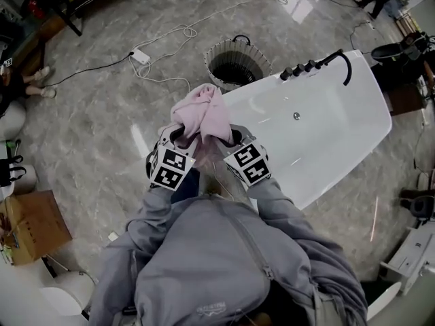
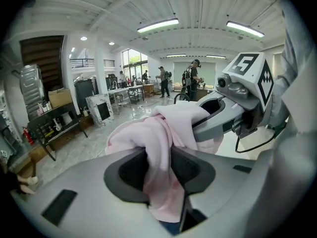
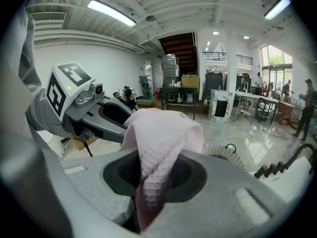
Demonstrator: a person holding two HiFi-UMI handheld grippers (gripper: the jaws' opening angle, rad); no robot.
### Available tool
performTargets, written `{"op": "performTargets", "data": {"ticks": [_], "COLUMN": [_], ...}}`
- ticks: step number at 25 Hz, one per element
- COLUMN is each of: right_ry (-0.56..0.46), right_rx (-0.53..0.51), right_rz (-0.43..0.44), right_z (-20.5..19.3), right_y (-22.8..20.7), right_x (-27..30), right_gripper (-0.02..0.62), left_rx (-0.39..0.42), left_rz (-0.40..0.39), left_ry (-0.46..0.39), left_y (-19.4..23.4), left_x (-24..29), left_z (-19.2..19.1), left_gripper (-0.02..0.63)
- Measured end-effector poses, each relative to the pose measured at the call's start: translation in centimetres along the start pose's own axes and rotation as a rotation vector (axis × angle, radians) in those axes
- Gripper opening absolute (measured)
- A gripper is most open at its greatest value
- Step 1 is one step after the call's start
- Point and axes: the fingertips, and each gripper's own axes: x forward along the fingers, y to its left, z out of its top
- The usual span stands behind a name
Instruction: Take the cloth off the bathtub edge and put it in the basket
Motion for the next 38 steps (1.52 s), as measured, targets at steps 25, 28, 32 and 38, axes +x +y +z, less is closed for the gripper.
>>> {"op": "performTargets", "data": {"ticks": [25,28,32,38], "right_ry": [-0.034,-0.017,-0.009,-0.016], "right_rx": [-0.021,-0.011,-0.007,-0.001], "right_rz": [-0.008,-0.005,-0.002,-0.017], "right_z": [17.4,17.5,17.8,19.3], "right_y": [-0.8,-1.1,-1.5,-4.5], "right_x": [20.5,21.2,22.8,24.7], "right_gripper": [0.091,0.091,0.091,0.091], "left_rx": [-0.018,-0.034,-0.051,-0.047], "left_rz": [0.048,0.039,0.042,0.039], "left_ry": [-0.068,-0.067,-0.069,-0.083], "left_y": [26.8,27.4,28.8,31.3], "left_x": [-1.0,-0.5,0.1,2.5], "left_z": [0.5,0.3,-0.1,1.6], "left_gripper": [0.135,0.135,0.135,0.135]}}
